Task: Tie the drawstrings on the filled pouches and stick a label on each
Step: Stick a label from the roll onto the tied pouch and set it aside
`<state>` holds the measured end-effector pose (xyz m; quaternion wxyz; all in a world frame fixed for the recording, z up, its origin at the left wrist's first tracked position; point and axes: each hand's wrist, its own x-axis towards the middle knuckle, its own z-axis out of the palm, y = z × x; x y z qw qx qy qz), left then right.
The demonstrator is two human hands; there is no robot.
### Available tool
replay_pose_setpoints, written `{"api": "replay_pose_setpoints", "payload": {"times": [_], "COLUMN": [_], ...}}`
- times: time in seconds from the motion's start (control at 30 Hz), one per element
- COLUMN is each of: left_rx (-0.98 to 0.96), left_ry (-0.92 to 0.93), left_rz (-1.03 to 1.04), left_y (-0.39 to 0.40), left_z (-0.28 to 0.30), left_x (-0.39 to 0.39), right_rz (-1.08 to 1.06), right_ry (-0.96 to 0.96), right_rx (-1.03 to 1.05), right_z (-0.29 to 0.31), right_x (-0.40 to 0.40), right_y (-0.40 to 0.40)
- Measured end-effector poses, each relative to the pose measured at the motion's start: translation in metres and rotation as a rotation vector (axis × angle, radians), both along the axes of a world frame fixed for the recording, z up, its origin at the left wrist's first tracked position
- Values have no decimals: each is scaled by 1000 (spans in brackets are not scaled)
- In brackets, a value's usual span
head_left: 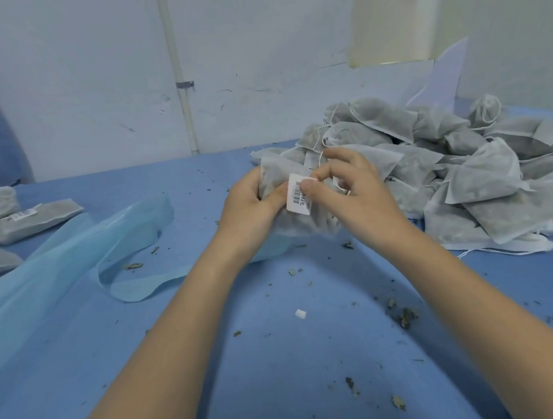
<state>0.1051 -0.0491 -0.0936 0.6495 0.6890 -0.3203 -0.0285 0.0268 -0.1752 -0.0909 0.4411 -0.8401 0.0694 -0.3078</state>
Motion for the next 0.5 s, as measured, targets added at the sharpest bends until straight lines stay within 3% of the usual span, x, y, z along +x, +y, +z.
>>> {"api": "replay_pose_setpoints", "payload": {"times": [0.23, 0.5], "left_rx": [-106, -25], "left_ry": [167, 129], "left_rz": [-41, -157], "left_y": [-5, -5], "left_z": [-1, -1], "left_x": [-4, -9], "right_rz": [-17, 98], "right_ry": [-68, -49], "right_rx": [-6, 315], "right_z": [0, -8], "right_x": [0, 3], "right_y": [-4, -11]}}
